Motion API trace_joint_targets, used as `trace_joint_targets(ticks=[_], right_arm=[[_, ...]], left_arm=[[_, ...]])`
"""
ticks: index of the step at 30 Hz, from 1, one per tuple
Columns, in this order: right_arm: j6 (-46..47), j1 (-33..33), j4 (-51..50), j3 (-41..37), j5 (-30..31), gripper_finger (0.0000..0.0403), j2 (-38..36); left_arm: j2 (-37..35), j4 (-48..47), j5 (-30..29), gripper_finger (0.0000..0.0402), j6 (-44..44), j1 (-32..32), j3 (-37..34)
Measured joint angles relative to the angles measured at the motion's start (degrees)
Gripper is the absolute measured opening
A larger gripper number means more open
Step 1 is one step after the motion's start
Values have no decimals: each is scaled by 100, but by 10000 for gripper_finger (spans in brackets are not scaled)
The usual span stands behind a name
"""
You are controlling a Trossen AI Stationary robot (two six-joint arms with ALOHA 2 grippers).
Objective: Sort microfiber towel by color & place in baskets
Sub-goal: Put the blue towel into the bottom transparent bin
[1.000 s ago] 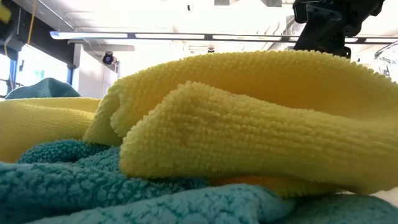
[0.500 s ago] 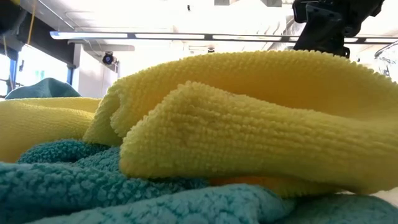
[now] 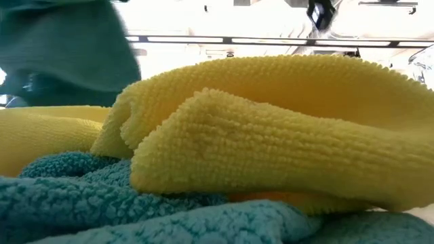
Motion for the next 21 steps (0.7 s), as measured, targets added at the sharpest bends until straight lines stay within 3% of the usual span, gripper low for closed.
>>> trace_joint_targets(ticks=[5, 13, 17, 21], right_arm=[[-674, 0, 1032, 0, -164, 144, 1], [-1263, 0, 1605, 0, -171, 246, 400], [-1425, -2, 1601, 31, -97, 284, 688], [-1672, -2, 1350, 337, 83, 295, 1001]], left_arm=[[119, 917, -23, 0, 1364, 585, 107], [245, 2088, 379, 0, 2726, 1308, 105], [363, 2783, 612, 0, 3225, 1591, 107], [538, 3469, 877, 0, 3619, 1830, 107]])
